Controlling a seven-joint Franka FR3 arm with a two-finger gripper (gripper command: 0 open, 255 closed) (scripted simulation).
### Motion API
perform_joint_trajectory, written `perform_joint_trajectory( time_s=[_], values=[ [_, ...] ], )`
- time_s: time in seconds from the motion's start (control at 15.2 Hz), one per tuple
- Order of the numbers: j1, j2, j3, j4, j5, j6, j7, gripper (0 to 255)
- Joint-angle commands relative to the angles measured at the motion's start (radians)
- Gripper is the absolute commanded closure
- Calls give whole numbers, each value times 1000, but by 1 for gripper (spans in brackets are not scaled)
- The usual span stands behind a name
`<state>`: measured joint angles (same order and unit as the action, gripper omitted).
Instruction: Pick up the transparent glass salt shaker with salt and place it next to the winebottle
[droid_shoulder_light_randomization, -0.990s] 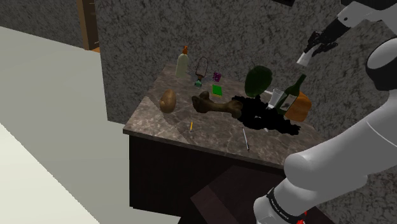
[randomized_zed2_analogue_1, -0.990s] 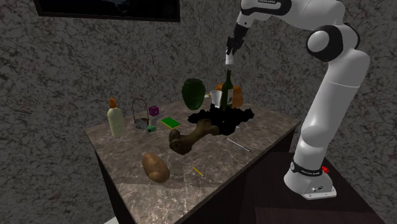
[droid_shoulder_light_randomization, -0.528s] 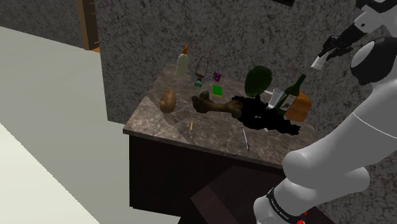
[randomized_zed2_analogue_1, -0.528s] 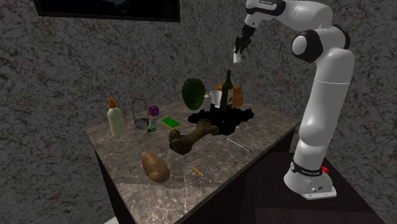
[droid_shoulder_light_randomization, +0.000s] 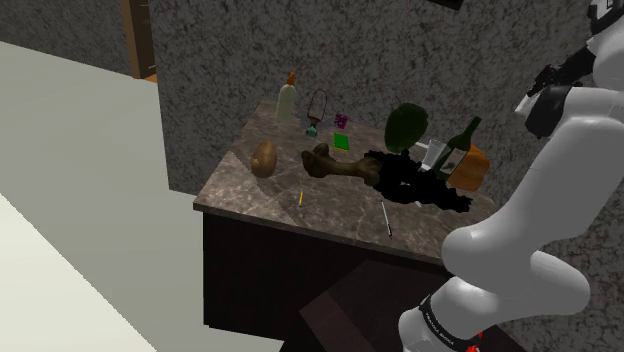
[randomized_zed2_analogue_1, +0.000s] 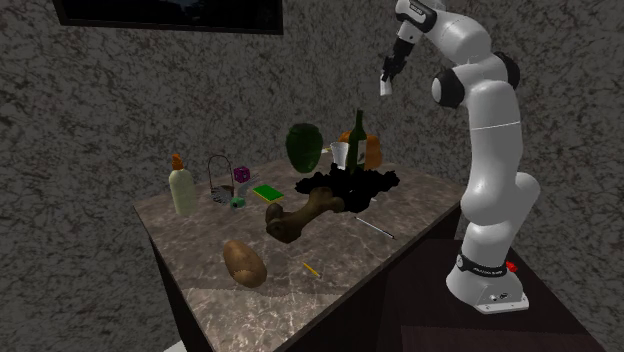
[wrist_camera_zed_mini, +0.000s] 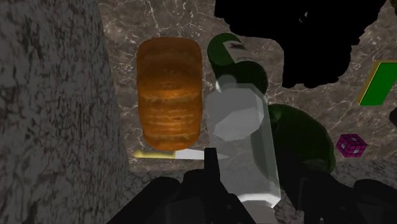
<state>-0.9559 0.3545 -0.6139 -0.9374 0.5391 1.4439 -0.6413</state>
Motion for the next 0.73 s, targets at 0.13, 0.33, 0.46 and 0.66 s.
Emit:
perform_joint_trajectory(
  time_s=[0.13,0.33,0.46,0.66],
  values=[
    [-2,0,-3,-51,2,39,-34,255],
    [35,-39,-7,-151,-26,102,-47,255],
    [54,-61,-8,-209,-41,141,-54,255],
    [77,-88,-8,-287,-58,195,-64,255]
  ],
)
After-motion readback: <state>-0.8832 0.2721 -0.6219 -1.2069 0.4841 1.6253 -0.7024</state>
